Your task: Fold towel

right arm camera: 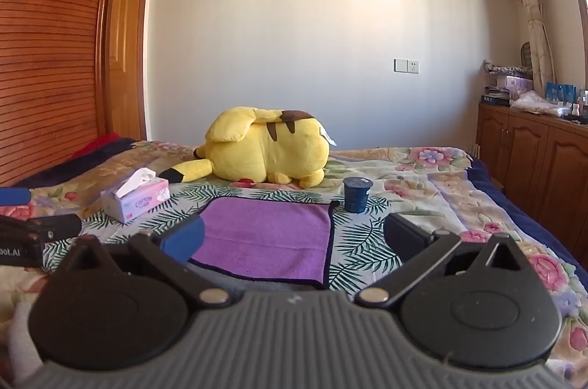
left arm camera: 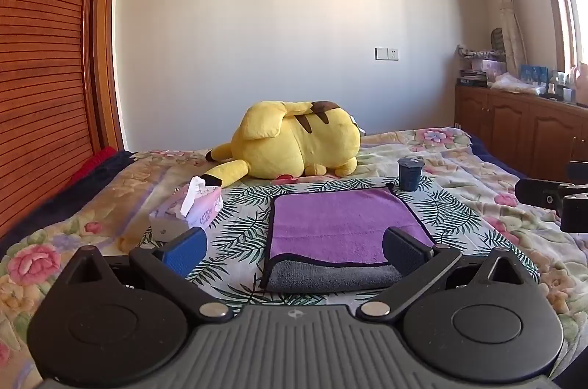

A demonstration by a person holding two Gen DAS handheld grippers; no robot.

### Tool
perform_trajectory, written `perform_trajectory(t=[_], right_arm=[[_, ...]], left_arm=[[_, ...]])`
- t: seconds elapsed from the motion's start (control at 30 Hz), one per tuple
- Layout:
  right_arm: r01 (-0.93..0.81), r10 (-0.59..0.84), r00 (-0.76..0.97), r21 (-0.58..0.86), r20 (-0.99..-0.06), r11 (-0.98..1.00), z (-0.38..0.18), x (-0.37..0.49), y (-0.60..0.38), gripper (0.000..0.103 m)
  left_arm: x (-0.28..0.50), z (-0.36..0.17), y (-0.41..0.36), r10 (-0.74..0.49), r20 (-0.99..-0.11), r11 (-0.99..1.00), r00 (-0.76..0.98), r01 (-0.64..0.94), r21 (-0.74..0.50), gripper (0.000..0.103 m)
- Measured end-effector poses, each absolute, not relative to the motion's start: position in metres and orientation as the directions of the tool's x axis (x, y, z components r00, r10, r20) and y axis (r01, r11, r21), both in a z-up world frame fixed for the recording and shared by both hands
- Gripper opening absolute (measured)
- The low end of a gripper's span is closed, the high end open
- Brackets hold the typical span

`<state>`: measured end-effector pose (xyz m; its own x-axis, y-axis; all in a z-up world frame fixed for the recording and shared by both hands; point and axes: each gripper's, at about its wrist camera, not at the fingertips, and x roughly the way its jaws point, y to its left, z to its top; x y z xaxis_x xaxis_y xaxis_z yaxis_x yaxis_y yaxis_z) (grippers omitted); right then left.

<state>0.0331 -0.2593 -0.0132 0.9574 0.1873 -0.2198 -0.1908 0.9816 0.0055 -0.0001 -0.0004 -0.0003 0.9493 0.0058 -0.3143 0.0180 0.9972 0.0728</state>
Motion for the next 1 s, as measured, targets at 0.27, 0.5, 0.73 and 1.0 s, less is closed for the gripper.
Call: perform_trajectory(t=[0.27, 0.5, 0.73, 1.0], right_arm=[[-0.188, 0.185, 0.958, 0.008, -0.219, 0.982, -0.0144, 0.0340, -0.2603, 0.103], [-0.190, 0.187, 0.957, 0.011, -0.221, 0.982, -0.0152, 0.0347, -0.2604, 0.103], [-0.190, 0.188, 0.957, 0.013, -0.221, 0.982, -0.0152, 0.0342, -0.2608, 0.103], [-0.189, 0.188, 0.957, 0.014, -0.221, 0.982, -0.0153, 0.0349, -0.2606, 0.103]], left_arm=[[0.0006, 0.0030, -0.0005, 0.012, -0.312, 0.997, 0.950, 0.011, 0.072, 0.087], [0.0018, 0.0008, 0.0025, 0.007, -0.311, 0.998, 0.950, 0.014, 0.065, 0.087], [0.0015, 0.0004, 0.0022, 0.007, -0.310, 0.998, 0.951, 0.014, 0.065, 0.087], [0.0013, 0.0004, 0.0022, 0.008, -0.309, 0.998, 0.951, 0.013, 0.065, 0.087]])
